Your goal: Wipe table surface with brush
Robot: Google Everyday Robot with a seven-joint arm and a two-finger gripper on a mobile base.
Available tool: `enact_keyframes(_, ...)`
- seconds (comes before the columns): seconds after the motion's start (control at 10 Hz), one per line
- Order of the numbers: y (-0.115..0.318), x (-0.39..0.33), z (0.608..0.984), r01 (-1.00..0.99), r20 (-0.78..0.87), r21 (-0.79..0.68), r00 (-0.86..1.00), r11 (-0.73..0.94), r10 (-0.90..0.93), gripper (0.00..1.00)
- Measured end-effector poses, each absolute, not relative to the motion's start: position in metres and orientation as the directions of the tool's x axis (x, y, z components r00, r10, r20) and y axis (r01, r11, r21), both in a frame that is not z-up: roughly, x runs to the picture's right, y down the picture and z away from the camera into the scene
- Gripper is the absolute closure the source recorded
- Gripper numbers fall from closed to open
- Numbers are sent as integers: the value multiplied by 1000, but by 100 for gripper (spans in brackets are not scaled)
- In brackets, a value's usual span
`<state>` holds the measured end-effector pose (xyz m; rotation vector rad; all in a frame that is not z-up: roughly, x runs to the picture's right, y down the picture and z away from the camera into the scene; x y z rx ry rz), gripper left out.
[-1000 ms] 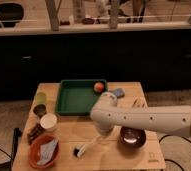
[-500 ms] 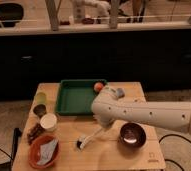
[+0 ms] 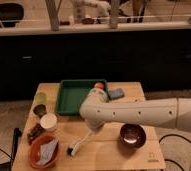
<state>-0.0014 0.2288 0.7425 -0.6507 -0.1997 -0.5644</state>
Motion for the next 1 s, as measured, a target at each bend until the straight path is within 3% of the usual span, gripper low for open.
enact_keyframes(0.4,242,35,746,537,324,-557,843,633,-430,99)
enact_keyframes(1.0,213,95,768,403,231,-593,914,697,-333,99)
